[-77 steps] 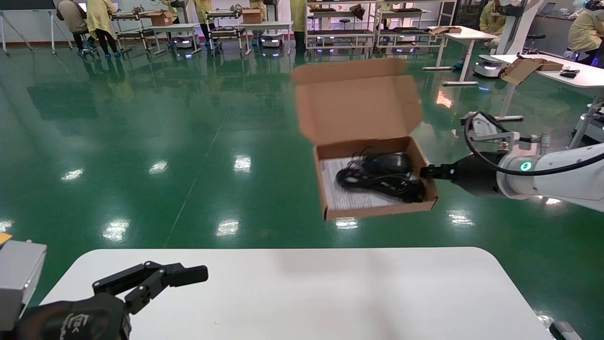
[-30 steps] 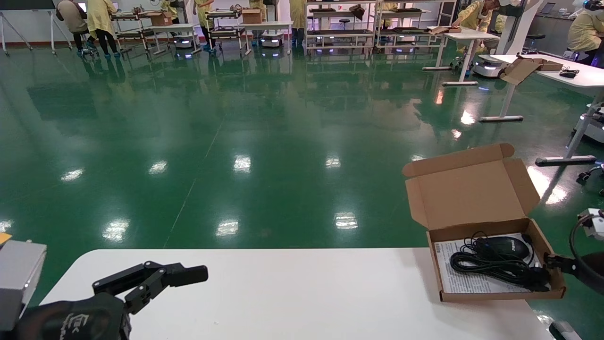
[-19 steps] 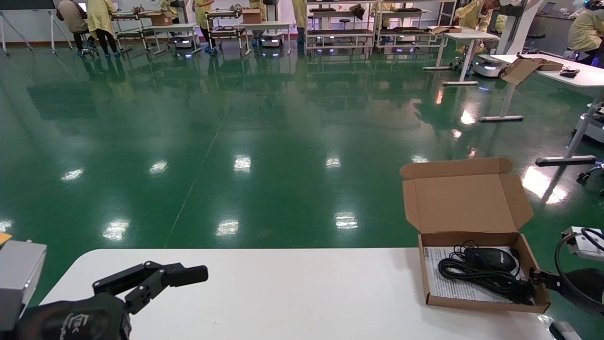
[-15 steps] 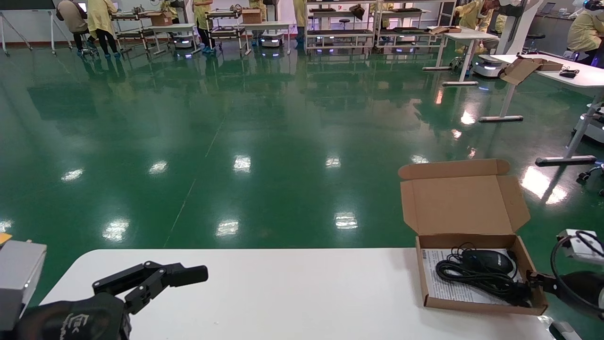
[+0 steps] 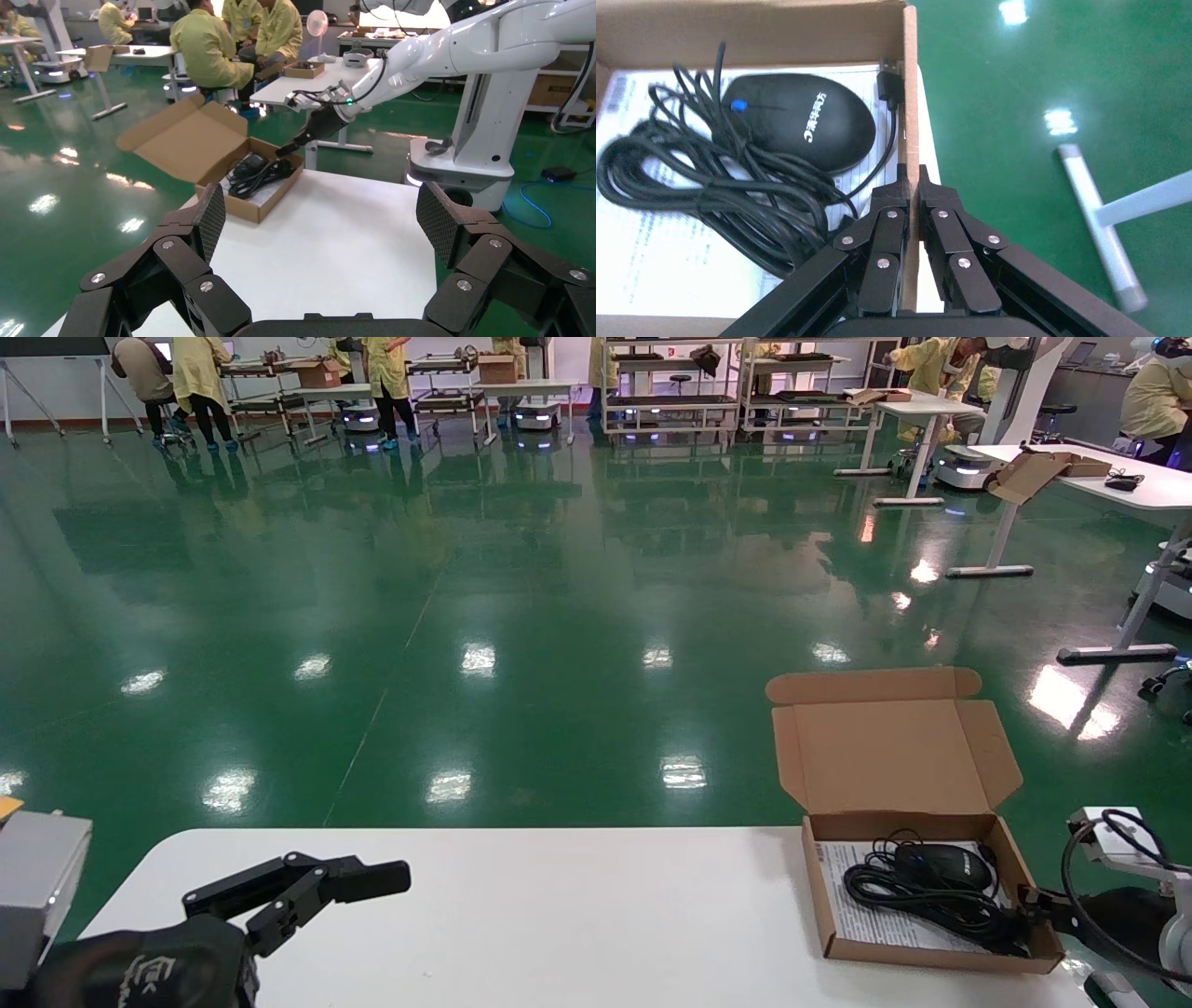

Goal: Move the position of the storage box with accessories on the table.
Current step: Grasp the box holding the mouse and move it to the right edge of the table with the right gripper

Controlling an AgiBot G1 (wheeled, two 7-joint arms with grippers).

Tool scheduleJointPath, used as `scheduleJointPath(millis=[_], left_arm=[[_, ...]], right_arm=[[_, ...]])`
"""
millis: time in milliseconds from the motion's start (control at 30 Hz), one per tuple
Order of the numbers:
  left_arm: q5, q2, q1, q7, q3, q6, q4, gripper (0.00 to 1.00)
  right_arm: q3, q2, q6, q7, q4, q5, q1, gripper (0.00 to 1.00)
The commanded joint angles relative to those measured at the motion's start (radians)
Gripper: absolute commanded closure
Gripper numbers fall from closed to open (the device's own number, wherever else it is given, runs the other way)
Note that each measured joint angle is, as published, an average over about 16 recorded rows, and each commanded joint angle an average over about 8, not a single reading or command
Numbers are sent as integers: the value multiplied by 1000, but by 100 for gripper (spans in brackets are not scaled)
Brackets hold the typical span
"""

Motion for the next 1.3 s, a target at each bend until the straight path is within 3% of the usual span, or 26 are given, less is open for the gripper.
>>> scheduleJointPath(millis=[33,900,967,1167,1233,1300], left_arm=[[0,0,0,0,0,0,0,0],[0,0,0,0,0,0,0,0],[0,0,0,0,0,0,0,0],[0,0,0,0,0,0,0,0],[0,0,0,0,0,0,0,0],[0,0,0,0,0,0,0,0]], right_arm=[[-6,2,0,-23,2,-8,-3,100],[25,8,16,-160,-13,32,-15,99],[27,7,15,-166,-14,35,-16,84],[33,4,15,-181,-17,43,-17,10],[35,3,17,-186,-18,47,-17,0],[37,2,18,-190,-19,49,-18,0]])
